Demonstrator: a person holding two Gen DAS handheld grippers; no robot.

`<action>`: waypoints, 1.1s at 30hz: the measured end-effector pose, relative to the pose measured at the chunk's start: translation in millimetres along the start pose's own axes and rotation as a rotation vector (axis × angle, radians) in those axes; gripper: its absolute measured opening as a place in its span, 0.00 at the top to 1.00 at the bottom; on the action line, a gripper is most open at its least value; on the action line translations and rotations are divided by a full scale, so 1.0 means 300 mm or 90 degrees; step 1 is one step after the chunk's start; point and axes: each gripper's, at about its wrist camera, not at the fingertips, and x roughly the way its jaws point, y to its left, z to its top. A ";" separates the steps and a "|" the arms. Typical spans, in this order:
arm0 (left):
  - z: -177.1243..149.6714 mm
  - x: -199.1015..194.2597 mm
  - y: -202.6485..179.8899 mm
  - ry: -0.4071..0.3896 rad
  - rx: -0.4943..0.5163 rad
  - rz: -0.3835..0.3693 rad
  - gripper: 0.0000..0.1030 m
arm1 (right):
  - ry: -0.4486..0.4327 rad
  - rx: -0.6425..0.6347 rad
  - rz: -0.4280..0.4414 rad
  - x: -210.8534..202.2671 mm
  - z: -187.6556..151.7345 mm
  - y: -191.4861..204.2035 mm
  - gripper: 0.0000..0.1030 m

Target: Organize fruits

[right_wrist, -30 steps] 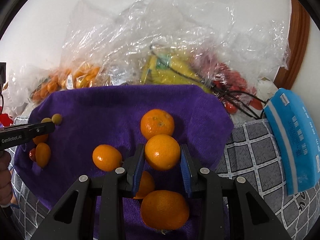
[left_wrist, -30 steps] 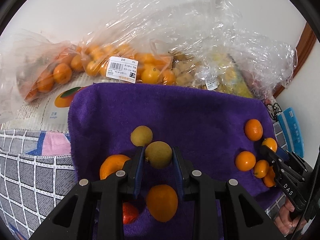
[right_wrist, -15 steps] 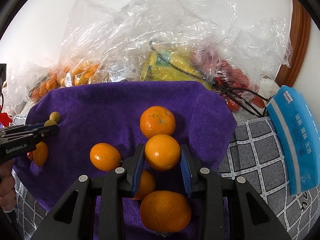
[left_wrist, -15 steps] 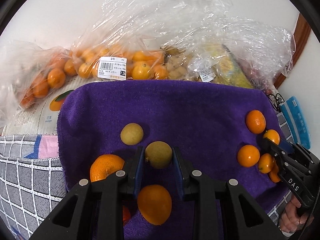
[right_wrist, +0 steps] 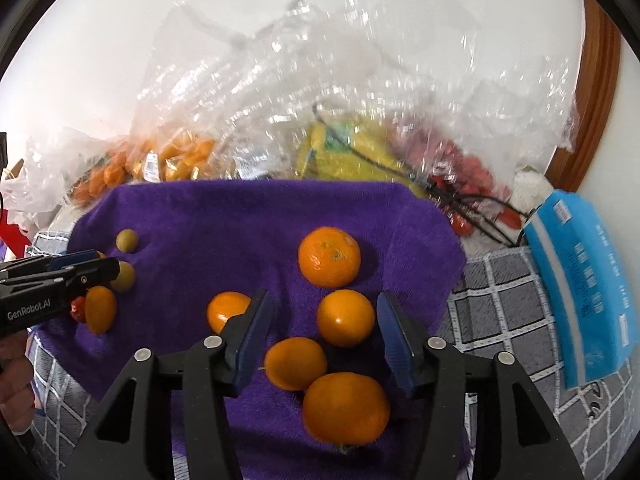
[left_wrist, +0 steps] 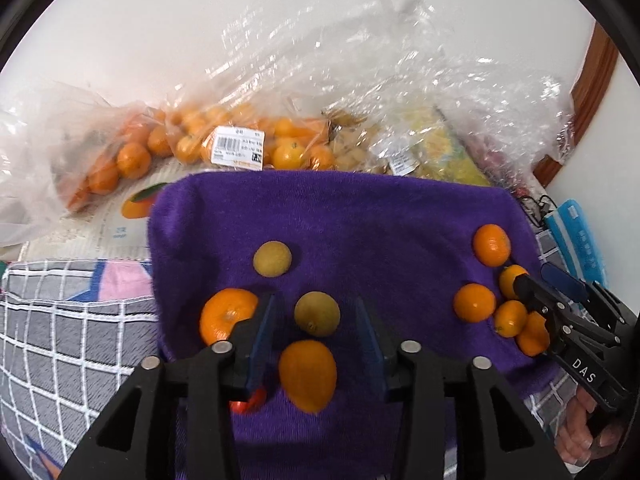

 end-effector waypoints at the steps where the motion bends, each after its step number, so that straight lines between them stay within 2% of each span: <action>1: -0.005 -0.027 -0.002 -0.008 0.001 0.001 0.56 | -0.005 0.001 -0.001 -0.020 0.003 0.004 0.45; 5: -0.030 -0.123 0.001 -0.028 0.002 0.002 0.53 | -0.029 0.009 -0.004 -0.125 0.002 0.025 0.42; 7: -0.045 -0.172 0.004 -0.040 0.002 0.003 0.49 | -0.038 0.015 -0.008 -0.186 -0.005 0.037 0.41; 9: -0.070 -0.229 0.007 -0.052 0.002 0.005 0.40 | -0.049 0.020 -0.007 -0.250 -0.017 0.052 0.40; 15: -0.148 -0.389 0.009 -0.087 -0.006 0.013 0.27 | -0.061 0.020 -0.005 -0.396 -0.068 0.108 0.37; 24: -0.264 -0.571 -0.014 -0.127 -0.005 0.007 0.21 | -0.045 0.020 -0.006 -0.521 -0.166 0.173 0.36; 33: -0.352 -0.684 -0.032 -0.153 -0.010 0.000 0.19 | -0.087 0.012 -0.009 -0.661 -0.238 0.208 0.11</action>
